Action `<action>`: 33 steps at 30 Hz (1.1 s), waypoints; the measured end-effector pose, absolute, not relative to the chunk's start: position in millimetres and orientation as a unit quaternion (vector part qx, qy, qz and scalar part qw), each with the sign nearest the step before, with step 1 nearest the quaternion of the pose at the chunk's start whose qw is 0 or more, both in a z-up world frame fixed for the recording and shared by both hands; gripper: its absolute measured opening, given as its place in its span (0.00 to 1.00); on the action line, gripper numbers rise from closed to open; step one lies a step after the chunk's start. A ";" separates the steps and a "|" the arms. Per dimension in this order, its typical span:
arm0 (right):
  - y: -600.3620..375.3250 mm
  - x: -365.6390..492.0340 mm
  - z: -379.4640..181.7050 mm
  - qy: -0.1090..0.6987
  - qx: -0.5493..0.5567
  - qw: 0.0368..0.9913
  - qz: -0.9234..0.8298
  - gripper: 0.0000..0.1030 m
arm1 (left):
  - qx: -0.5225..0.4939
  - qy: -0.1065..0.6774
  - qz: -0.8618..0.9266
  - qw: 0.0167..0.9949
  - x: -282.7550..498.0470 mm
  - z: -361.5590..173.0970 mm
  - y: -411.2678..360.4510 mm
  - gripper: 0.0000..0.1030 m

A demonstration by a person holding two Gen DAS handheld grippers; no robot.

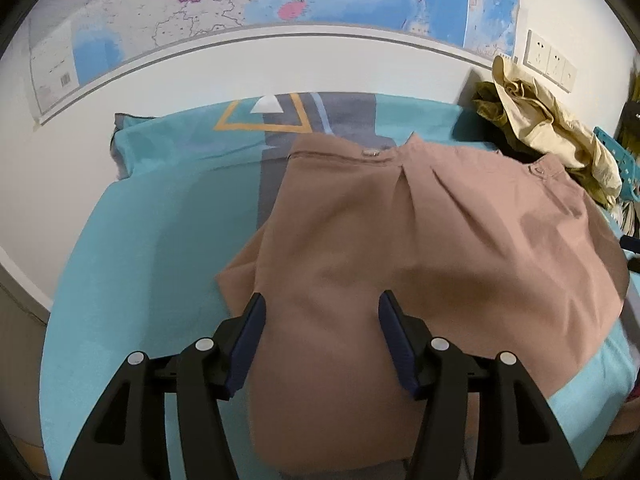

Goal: Fold large clothes
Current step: 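Press the folded pink jacket flat with both open grippers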

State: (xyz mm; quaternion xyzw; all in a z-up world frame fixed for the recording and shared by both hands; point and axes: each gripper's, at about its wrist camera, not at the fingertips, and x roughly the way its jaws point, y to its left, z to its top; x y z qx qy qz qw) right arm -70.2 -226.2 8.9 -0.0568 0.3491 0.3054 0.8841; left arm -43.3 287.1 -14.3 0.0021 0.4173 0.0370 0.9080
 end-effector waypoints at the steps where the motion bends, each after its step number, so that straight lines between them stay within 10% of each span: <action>1: -222.0 -68.9 1.3 0.361 -0.068 0.880 0.301 0.63 | -0.003 0.422 0.039 0.906 -42.8 -18.7 288.4 0.55; 33: -286.3 -80.9 2.9 0.374 0.153 0.859 0.316 0.77 | -0.317 0.427 -0.113 0.840 -80.8 -36.1 273.4 0.84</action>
